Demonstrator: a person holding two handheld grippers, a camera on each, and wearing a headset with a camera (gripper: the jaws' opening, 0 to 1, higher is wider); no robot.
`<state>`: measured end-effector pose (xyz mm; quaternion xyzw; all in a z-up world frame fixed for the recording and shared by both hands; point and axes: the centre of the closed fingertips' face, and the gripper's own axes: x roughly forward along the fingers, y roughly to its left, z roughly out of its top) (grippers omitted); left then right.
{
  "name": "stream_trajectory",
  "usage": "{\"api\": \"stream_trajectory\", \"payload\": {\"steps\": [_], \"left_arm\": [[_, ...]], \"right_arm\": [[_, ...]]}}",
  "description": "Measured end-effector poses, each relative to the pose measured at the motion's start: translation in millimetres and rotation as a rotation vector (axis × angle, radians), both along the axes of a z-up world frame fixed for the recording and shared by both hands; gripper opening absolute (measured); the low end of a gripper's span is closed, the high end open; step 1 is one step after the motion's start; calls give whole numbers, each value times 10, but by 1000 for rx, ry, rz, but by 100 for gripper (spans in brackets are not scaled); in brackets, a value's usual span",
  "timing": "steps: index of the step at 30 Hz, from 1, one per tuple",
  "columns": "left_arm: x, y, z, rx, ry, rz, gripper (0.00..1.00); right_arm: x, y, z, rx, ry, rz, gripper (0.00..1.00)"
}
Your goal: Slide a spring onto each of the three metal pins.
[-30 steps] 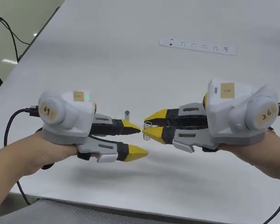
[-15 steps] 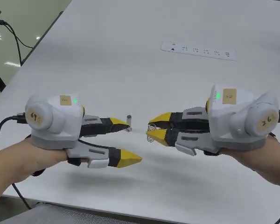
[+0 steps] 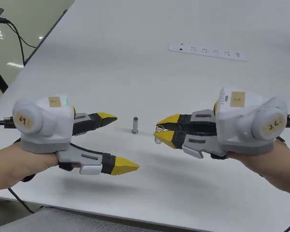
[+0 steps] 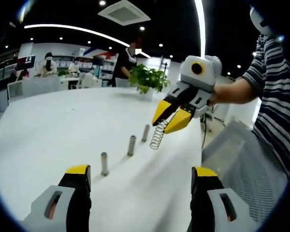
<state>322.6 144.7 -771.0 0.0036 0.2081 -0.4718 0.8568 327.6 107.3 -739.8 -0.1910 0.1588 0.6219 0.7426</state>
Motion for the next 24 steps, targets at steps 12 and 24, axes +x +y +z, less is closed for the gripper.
{"api": "stream_trajectory", "payload": {"steps": [12,24], "left_arm": [[15,186,-53,-7,0,63,98],[48,293,-2,-23,-5,98,98]], "right_arm": [[46,69,-79,10,13,-32,7],[54,249,-202,13,35,-21,7]]}}
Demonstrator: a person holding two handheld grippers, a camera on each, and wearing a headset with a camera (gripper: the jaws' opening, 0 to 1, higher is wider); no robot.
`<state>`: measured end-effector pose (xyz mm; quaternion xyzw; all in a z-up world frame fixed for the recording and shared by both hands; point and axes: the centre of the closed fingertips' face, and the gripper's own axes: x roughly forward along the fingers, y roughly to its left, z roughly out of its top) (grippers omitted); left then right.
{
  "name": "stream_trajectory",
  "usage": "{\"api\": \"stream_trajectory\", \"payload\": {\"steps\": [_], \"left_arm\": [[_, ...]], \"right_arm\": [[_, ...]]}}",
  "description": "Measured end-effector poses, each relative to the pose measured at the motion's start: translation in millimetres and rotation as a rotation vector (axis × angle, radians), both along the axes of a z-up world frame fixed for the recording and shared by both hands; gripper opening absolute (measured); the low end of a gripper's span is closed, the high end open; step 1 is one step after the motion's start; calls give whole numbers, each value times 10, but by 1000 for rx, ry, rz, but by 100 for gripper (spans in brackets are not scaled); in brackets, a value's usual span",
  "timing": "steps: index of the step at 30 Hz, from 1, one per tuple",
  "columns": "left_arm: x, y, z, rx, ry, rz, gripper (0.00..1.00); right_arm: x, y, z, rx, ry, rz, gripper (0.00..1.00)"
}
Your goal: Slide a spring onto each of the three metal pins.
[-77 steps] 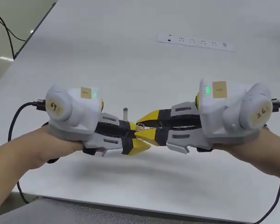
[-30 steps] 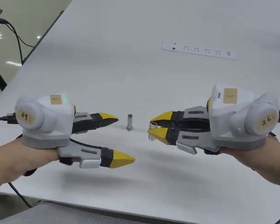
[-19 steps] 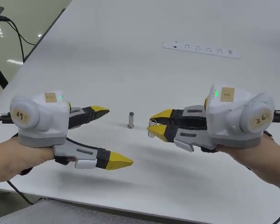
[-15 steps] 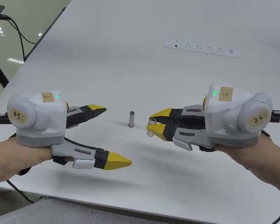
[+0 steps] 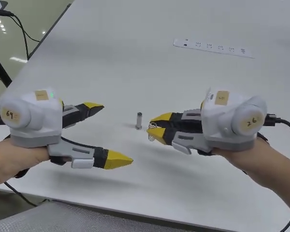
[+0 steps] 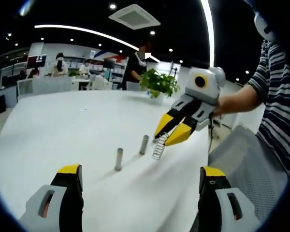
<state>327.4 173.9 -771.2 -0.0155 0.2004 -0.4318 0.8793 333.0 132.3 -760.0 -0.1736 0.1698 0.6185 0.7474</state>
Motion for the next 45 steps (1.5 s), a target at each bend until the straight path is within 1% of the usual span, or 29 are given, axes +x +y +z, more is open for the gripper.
{"api": "stream_trajectory", "payload": {"steps": [2,4,6,7,10,13,15,17,20,22,23,26,29,39,45], "left_arm": [[-1,25,-2,-2,0,8,98],[-3,41,-12,-1,4,13,98],[-3,52,-9,-2,2,16,98],[-4,55,-9,-4,4,18,98],[-5,72,-14,-4,3,23,98],[-10,83,-21,-2,3,24,98],[-9,88,-18,-4,5,26,98],[-6,95,-15,-5,5,28,98],[-2,103,-15,-5,5,30,98],[-1,103,-14,-6,4,31,98],[-3,102,-17,-5,5,30,98],[-3,104,-21,-3,7,30,98],[3,105,-12,-2,5,29,98],[26,136,1,-2,4,34,98],[17,144,-24,-2,11,35,98]], "right_arm": [[16,40,-12,-4,-2,3,7],[45,72,-34,-16,-19,10,7],[86,105,-27,-11,-17,7,7],[115,122,-12,-9,-26,3,7],[199,165,50,23,-19,-24,7],[295,180,103,43,-22,-55,7],[367,190,148,70,-1,-89,7],[430,187,172,83,0,-107,7],[525,189,230,116,23,-154,7],[554,190,245,121,27,-163,7],[575,194,259,132,35,-173,7],[593,212,265,138,48,-182,7],[617,235,252,134,47,-182,7],[599,272,191,118,59,-173,7],[592,280,146,108,68,-174,7]]}}
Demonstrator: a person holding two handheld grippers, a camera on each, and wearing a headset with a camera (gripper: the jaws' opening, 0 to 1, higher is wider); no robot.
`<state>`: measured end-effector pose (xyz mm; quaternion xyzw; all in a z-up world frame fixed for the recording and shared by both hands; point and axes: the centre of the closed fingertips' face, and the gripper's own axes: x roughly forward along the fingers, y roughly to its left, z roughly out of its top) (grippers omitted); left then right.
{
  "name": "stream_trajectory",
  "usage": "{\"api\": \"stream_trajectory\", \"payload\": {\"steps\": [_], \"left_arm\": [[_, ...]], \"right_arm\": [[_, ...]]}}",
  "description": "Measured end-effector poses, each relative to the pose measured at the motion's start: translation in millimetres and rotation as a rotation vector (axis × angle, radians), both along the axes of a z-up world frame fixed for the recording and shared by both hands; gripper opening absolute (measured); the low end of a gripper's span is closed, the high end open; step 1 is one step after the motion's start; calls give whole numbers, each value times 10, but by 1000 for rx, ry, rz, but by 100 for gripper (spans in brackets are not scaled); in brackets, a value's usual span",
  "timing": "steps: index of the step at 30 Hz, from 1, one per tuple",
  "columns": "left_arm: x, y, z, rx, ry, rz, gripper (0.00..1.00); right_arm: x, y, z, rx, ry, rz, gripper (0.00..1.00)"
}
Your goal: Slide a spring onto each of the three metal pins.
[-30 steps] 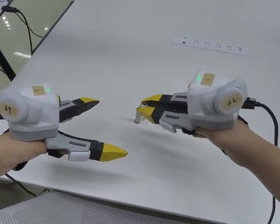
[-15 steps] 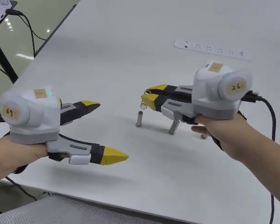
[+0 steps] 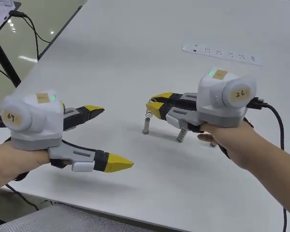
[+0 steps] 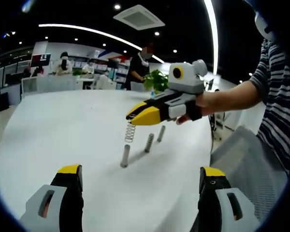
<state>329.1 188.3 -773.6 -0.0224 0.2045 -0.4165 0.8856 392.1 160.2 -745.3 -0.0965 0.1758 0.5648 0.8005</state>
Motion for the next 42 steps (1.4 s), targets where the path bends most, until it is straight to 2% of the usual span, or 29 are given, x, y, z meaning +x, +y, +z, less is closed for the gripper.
{"api": "stream_trajectory", "payload": {"steps": [20,32,42], "left_arm": [[-23,1,-26,-2,10,0,98],[-21,20,-27,-3,11,5,97],[-26,16,-37,-4,16,7,97]], "right_arm": [[-19,16,-143,-24,24,-3,7],[33,-19,-157,-21,30,-18,7],[9,-9,-178,-23,38,-16,7]]}}
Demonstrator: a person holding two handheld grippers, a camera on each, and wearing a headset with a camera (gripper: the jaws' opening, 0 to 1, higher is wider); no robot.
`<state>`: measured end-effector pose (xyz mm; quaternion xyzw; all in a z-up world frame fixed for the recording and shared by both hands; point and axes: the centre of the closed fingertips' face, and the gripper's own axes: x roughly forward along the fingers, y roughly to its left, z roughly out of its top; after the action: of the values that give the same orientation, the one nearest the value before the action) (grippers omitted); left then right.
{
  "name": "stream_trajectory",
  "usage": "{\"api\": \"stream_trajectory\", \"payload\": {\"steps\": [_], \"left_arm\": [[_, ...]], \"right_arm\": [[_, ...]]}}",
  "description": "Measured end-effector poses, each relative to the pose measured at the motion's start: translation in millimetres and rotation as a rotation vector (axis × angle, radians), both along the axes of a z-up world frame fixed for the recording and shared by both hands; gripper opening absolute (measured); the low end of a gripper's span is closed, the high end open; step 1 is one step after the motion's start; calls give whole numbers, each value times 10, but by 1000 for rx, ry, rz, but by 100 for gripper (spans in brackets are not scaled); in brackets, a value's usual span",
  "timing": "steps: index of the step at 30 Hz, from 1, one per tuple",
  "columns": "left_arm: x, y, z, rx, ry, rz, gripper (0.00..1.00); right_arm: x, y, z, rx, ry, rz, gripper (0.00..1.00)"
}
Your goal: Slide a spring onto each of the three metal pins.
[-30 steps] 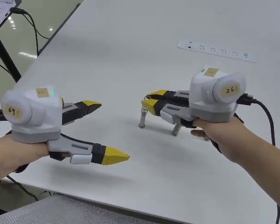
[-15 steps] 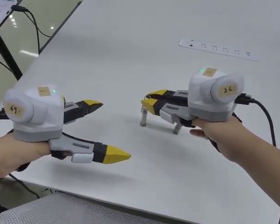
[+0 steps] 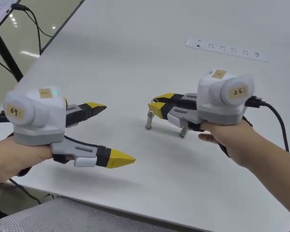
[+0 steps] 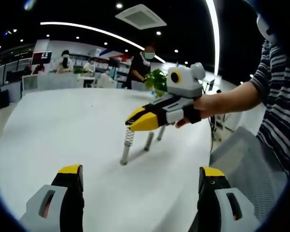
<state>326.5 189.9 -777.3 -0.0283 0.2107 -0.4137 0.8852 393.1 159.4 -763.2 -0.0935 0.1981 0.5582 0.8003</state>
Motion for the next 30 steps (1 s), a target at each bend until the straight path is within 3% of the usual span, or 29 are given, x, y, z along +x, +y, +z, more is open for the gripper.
{"api": "stream_trajectory", "payload": {"steps": [8,12,18,22,30], "left_arm": [[-13,-8,-12,2,3,-1,97],[-15,-14,-14,-1,5,0,97],[-14,-32,-21,-4,5,2,97],[-11,-45,-22,-10,8,3,96],[-13,-69,-29,-11,7,2,96]], "right_arm": [[-42,21,-93,-27,-7,7,7],[-29,19,-223,-56,6,3,7],[-88,35,-350,-95,-19,29,7],[-102,25,-452,-120,-4,30,7],[-144,6,-571,-169,-28,56,7]]}}
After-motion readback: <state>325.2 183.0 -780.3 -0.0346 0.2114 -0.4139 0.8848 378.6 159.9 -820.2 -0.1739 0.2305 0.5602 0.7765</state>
